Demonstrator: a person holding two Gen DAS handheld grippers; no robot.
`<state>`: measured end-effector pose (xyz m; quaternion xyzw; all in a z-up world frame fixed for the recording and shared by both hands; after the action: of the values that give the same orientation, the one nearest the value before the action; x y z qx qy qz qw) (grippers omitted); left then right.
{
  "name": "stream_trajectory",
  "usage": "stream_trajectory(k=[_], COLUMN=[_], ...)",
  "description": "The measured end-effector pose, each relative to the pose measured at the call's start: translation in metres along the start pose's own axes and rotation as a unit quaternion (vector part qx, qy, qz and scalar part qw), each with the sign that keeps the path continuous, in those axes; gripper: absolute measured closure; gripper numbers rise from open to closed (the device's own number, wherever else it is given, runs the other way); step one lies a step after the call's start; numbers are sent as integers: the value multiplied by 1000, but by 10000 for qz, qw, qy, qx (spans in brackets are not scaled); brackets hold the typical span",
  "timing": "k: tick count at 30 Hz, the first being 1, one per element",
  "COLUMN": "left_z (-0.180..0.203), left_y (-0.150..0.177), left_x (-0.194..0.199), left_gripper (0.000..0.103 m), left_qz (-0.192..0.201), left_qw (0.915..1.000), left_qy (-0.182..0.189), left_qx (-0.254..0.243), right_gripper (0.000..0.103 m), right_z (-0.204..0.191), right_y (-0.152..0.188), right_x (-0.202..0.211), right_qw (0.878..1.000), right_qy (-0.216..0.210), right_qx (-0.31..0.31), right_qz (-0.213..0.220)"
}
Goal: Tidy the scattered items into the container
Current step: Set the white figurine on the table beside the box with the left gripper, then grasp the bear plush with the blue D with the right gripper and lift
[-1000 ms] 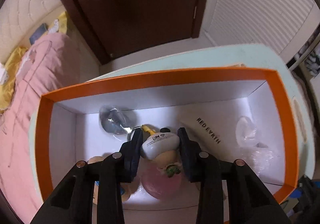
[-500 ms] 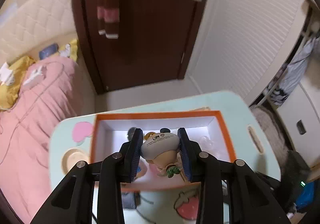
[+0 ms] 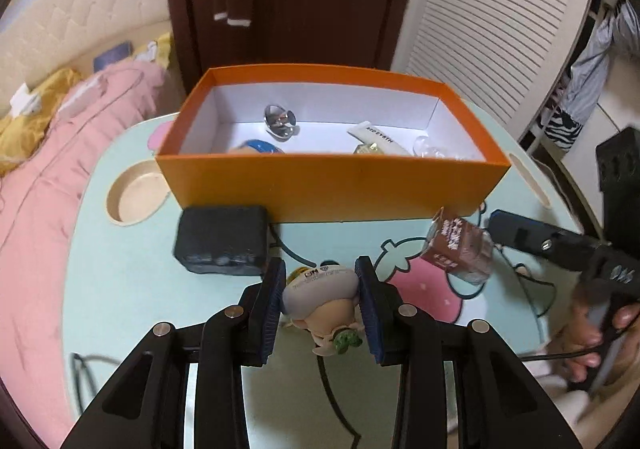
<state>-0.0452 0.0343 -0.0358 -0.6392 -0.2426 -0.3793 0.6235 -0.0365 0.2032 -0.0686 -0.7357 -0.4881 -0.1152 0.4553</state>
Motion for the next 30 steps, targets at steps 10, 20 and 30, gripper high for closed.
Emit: stream_trajectory(k=[10,20,30], left_z=[-8,-65,-71], left_y=[15,22,26], left_x=[6,23,19], left_gripper=[28,16,16], left_qz=[790,1305,1239], left_qw=[9961,9736,9728], left_qy=[163,309,253], left_qx=[368,1845,1942], right_gripper=[34,32,32], right_z=[3,-28,-113], right_y=[-1,-40,-95], right_x=[3,27,-91], right_qw=[10000,9975,9878], right_qy=[28,-180,145], right_qx=[-19,111,756], right_qz=[71,671,-1357])
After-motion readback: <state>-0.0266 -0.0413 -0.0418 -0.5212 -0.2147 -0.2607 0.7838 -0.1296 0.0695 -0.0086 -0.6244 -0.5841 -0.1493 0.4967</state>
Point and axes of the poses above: each gripper's, at about its wrist camera, not at the fingertips, and x roughly against the way its jaws point, z to its right, y to its underside, the point moved 8 cm from there along -x, roughly the way its jaws point, and after that the axes turned 1 degree about z, right-handed, at the moved point
